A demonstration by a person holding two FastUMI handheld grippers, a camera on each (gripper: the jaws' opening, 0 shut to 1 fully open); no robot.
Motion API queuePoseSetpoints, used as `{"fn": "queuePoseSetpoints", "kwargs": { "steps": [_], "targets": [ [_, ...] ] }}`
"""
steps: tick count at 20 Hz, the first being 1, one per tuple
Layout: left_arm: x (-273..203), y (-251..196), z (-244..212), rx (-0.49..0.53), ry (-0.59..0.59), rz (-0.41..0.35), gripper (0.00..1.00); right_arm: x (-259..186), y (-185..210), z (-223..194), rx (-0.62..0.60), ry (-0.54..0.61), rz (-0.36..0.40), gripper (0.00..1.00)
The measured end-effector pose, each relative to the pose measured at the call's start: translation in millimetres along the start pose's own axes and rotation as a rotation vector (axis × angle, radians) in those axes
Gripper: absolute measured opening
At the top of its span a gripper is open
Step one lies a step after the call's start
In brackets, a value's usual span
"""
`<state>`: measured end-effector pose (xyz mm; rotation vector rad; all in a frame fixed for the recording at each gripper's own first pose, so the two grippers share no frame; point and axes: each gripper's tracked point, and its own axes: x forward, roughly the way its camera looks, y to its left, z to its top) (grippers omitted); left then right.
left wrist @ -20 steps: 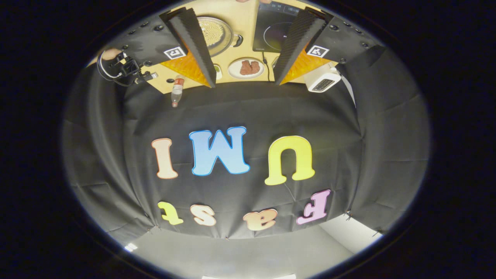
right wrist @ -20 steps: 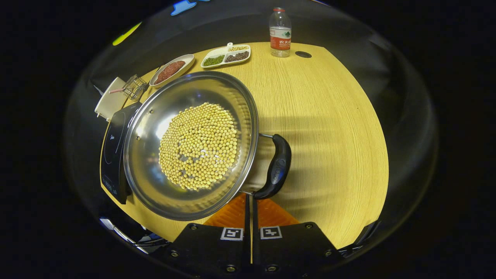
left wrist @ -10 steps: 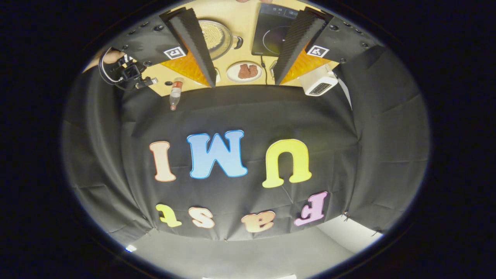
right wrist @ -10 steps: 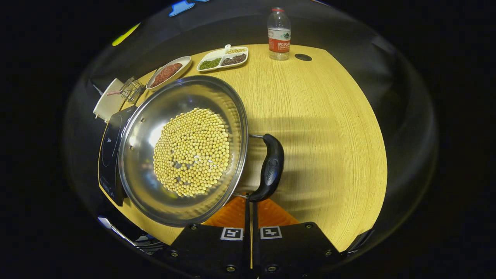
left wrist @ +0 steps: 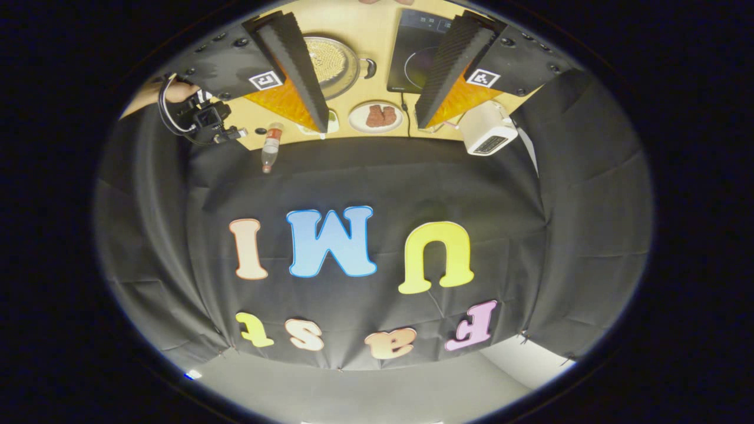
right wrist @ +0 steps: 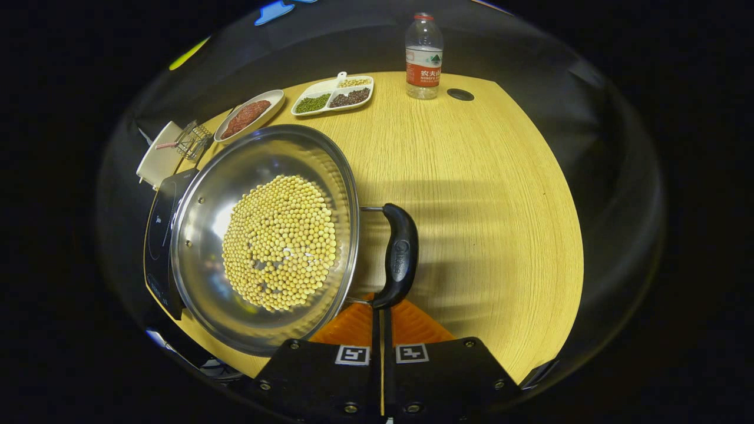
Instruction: First push the handle of the pot to place it horizontally, then grasp the pot with both hands and set it on the induction cooktop.
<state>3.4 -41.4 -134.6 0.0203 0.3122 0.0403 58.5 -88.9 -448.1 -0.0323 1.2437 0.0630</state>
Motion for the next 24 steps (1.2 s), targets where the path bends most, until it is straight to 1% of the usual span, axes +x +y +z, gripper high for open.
{"fn": "queuePoseSetpoints", "kwargs": {
  "steps": [2,3,4,6,7,9,10,11,13,14,15,17,18,19,20,21,24],
  "targets": [
    [4,4,-3,-0.009,0.006,-0.015,1.00,0,1,0,0.025,-0.004,-0.007,0.02],
    [8,7,-4,-0.013,0.009,-0.020,0.98,-2,0,0,0.032,-0.012,-0.016,0.02],
    [11,10,-8,-0.018,0.015,-0.025,1.00,-4,-6,0,0.030,-0.026,-0.039,0.02],
    [17,14,-15,-0.031,0.028,-0.043,1.00,-14,-15,0,0.039,-0.070,-0.069,0.02],
    [20,15,-18,-0.033,0.032,-0.054,1.00,-23,-20,-2,0.049,-0.090,-0.078,0.06],
    [29,15,-23,-0.030,0.040,-0.078,1.00,-39,-26,-5,0.088,-0.131,-0.099,0.60],
    [33,14,-24,-0.029,0.044,-0.094,0.98,-49,-30,-6,0.104,-0.158,-0.112,0.87],
    [38,13,-26,-0.029,0.047,-0.109,1.00,-58,-33,-8,0.118,-0.187,-0.127,1.00],
    [48,6,-35,-0.029,0.063,-0.145,0.95,-82,-32,-4,0.135,-0.266,-0.132,1.00],
    [53,3,-42,-0.028,0.078,-0.163,0.95,-93,-28,-2,0.142,-0.307,-0.127,1.00],
    [59,-1,-48,-0.027,0.094,-0.182,0.99,-104,-24,0,0.144,-0.341,-0.121,1.00],
    [72,-9,-67,-0.020,0.136,-0.216,0.95,-119,-13,6,0.149,-0.413,-0.105,1.00],
    [78,-12,-78,-0.016,0.158,-0.230,0.96,-124,-9,8,0.152,-0.443,-0.097,1.00],
    [84,-14,-89,-0.014,0.186,-0.240,0.98,-128,-4,10,0.152,-0.463,-0.093,1.00],
    [93,-15,-104,-0.016,0.219,-0.246,0.95,-128,0,11,0.150,-0.475,-0.093,1.00],
    [101,-15,-117,-0.021,0.252,-0.250,0.97,-126,2,13,0.147,-0.481,-0.092,1.00],
    [124,-15,-151,-0.041,0.314,-0.252,0.98,-114,7,16,0.126,-0.476,-0.094,1.00]
  ]
}}
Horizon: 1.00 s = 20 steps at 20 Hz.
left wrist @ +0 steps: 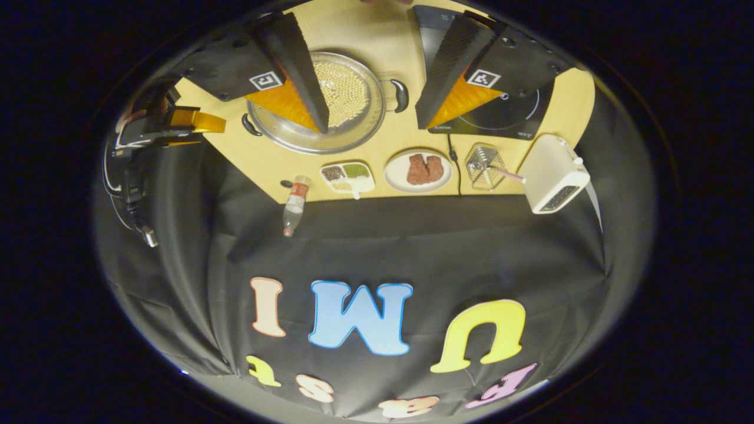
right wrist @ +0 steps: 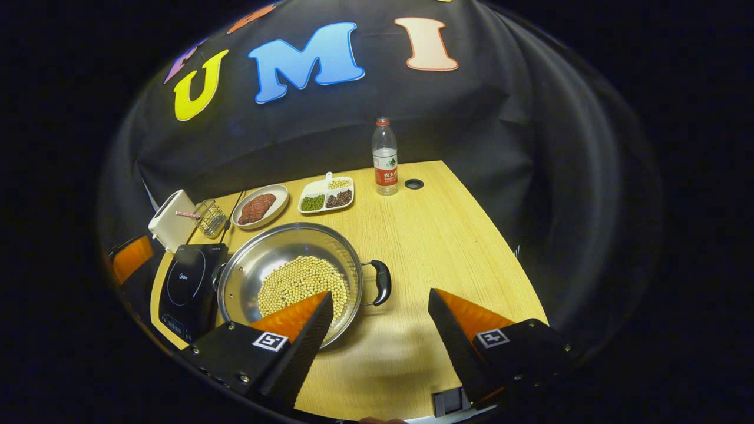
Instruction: First push the handle of the pot to place it horizontally, then grasp the pot with both hands and set it on the induction cooktop.
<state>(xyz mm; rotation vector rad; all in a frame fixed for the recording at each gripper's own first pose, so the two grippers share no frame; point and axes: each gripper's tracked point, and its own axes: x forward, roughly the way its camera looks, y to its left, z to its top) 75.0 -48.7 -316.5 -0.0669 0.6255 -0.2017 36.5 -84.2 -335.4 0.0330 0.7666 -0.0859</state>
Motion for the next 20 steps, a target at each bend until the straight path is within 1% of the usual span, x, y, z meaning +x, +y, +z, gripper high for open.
{"fn": "queuePoseSetpoints", "kwargs": {
  "steps": [1,2,3,7,9,10,12,13,14,15,16,20],
  "targets": [
    [10,3,-7,-0.008,0.013,0.000,0.98,5,1,-1,-0.005,0.005,0.000,1.00],
    [20,7,-13,-0.011,0.026,0.004,0.96,11,1,-4,-0.009,0.012,-0.004,0.95],
    [29,10,-19,-0.013,0.039,0.007,0.98,17,1,-6,-0.011,0.020,-0.007,1.00],
    [63,25,-53,-0.019,0.107,0.025,0.98,38,2,-10,0.017,0.036,-0.013,1.00],
    [80,24,-76,-0.024,0.158,0.010,0.96,50,2,-12,0.027,0.046,-0.016,1.00],
    [87,27,-85,-0.023,0.180,0.019,1.00,56,5,-12,0.031,0.048,-0.016,1.00],
    [99,31,-100,-0.022,0.208,0.029,0.96,66,5,-13,0.022,0.057,-0.024,1.00],
    [104,33,-104,-0.021,0.218,0.034,1.00,72,7,-13,0.016,0.063,-0.026,1.00],
    [110,36,-111,-0.022,0.231,0.039,0.96,78,8,-13,0.012,0.069,-0.026,1.00],
    [115,37,-115,-0.024,0.243,0.043,1.00,83,8,-14,0.010,0.077,-0.026,1.00],
    [119,39,-119,-0.024,0.249,0.049,0.98,88,9,-14,0.009,0.081,-0.025,1.00],
    [133,41,-131,-0.026,0.275,0.047,0.98,106,7,-24,0.002,0.116,-0.042,1.00]
  ]
}}
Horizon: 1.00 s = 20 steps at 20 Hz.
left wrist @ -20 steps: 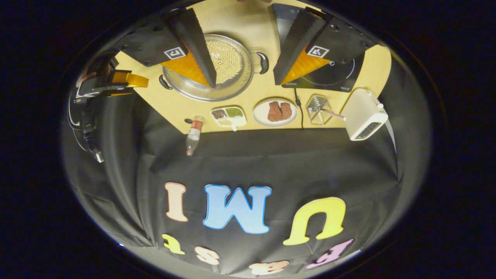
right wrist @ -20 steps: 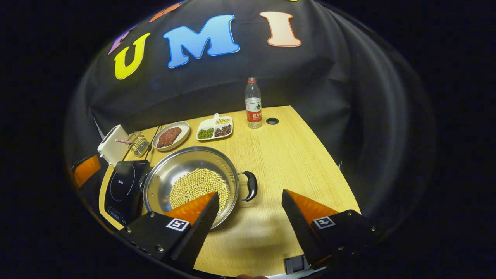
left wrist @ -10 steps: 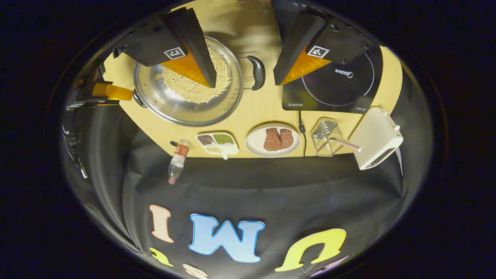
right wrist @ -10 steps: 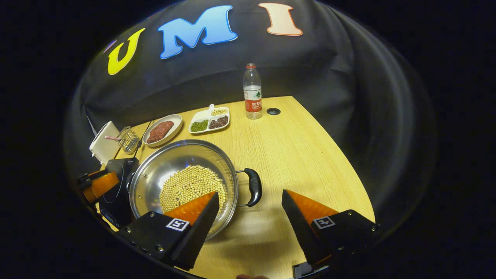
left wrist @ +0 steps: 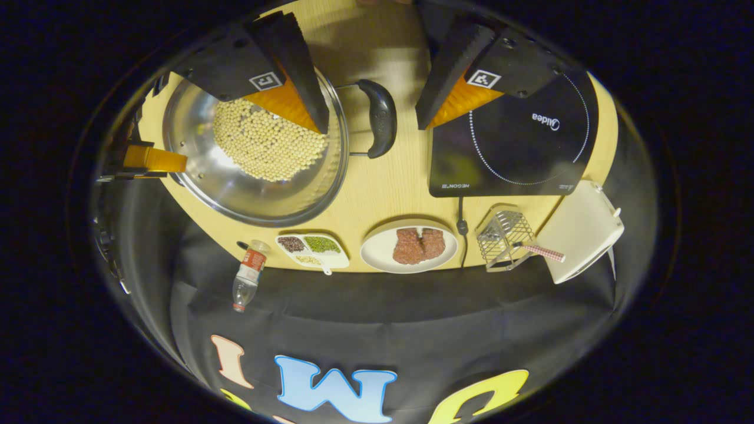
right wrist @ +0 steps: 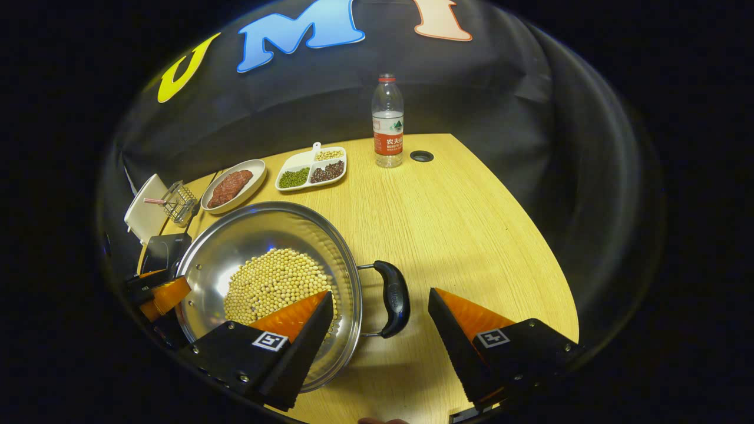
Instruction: First push the handle of the pot to place it horizontally, then grasp the pot with both hands and set it on the induction cooktop.
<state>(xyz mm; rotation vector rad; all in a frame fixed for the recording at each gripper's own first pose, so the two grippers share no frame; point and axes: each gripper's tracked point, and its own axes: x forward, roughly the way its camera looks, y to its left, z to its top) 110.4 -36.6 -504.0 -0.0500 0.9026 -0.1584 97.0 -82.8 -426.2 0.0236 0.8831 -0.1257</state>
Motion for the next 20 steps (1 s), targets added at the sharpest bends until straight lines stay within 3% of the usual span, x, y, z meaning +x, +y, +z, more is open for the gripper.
{"fn": "queuePoseSetpoints", "kwargs": {
  "steps": [7,8,9,10,11,12,13,14,15,17,20],
  "targets": [
    [19,0,1,0.001,0.013,-0.002,0.97,27,-2,-11,0.021,0.043,-0.032,0.97],
    [20,-4,0,-0.007,0.020,-0.015,0.84,27,3,-11,0.027,0.047,-0.020,0.87],
    [20,-7,-1,-0.015,0.026,-0.031,0.81,29,5,-13,0.025,0.056,-0.021,0.83],
    [19,-8,0,-0.012,0.030,-0.028,0.77,33,6,-12,0.020,0.049,-0.024,0.71],
    [20,-5,1,-0.001,0.031,-0.023,0.72,32,7,-13,0.013,0.057,-0.022,0.70],
    [22,-5,1,0.000,0.031,-0.022,0.75,32,7,-13,0.012,0.057,-0.009,0.70],
    [22,-6,2,-0.010,0.033,-0.025,0.67,31,8,-14,0.011,0.066,0.002,0.70],
    [24,-6,2,-0.018,0.032,-0.025,0.65,33,8,-14,0.019,0.065,0.015,0.63],
    [24,-5,2,-0.020,0.032,-0.025,0.70,31,9,-15,0.024,0.077,0.018,0.63],
    [23,-5,3,-0.003,0.031,-0.024,0.60,30,9,-16,0.012,0.077,0.012,0.61],
    [22,-5,5,0.010,0.027,-0.019,0.60,29,11,-17,0.029,0.085,0.010,0.61]
  ]
}}
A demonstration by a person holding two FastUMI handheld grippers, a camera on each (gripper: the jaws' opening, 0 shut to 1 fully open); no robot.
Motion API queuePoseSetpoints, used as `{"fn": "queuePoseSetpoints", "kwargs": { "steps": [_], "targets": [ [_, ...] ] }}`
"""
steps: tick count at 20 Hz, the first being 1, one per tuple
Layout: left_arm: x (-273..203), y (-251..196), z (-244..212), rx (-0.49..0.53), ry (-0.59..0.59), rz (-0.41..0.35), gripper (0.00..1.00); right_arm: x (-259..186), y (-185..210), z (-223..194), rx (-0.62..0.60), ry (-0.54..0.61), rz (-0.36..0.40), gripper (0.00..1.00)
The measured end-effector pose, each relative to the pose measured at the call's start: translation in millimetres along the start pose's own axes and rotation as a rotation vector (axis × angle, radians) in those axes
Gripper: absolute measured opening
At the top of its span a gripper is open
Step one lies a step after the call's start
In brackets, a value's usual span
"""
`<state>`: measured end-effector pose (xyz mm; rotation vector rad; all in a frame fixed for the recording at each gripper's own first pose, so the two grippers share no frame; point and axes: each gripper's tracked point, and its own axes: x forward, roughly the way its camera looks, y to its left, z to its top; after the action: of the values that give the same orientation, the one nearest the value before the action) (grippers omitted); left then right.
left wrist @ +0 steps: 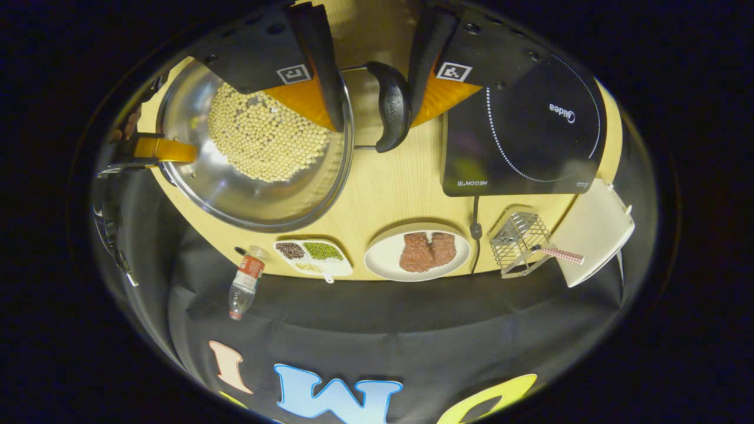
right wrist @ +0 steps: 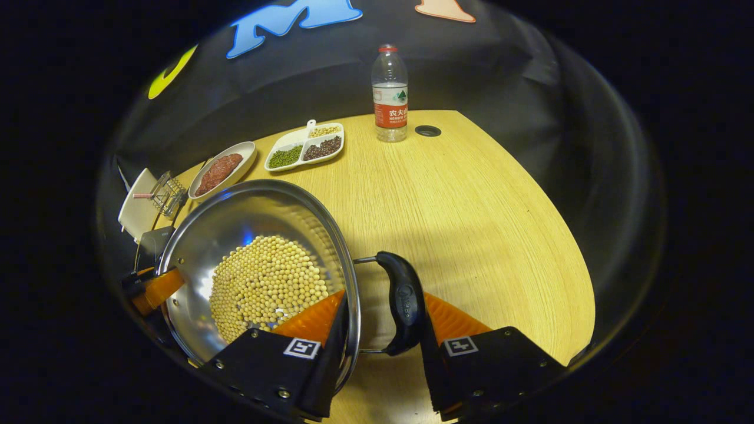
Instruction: First push the handle of the pot to place it horizontally, then grasp the pot with both hands and set it on the induction cooktop.
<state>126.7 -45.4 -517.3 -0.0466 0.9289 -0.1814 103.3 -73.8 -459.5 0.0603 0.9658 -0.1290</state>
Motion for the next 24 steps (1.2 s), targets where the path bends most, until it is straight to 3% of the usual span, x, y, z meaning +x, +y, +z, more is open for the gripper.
{"fn": "queuePoseSetpoints", "kwargs": {
  "steps": [1,2,3,16,24],
  "targets": [
    [-1,0,1,0.004,-0.003,0.001,0.63,0,0,-2,-0.001,0.005,0.001,0.61],
    [-3,0,2,0.006,-0.005,0.003,0.60,-2,1,-3,0.000,0.007,0.003,0.61],
    [-5,0,3,0.005,-0.009,0.005,0.66,-2,2,-4,-0.001,0.010,0.006,0.61],
    [-46,10,28,0.009,-0.059,-0.001,0.63,-45,16,7,-0.011,-0.024,0.004,0.61],
    [-84,46,40,0.014,-0.097,-0.001,0.63,-81,50,7,-0.014,-0.045,0.010,0.61]
  ]
}}
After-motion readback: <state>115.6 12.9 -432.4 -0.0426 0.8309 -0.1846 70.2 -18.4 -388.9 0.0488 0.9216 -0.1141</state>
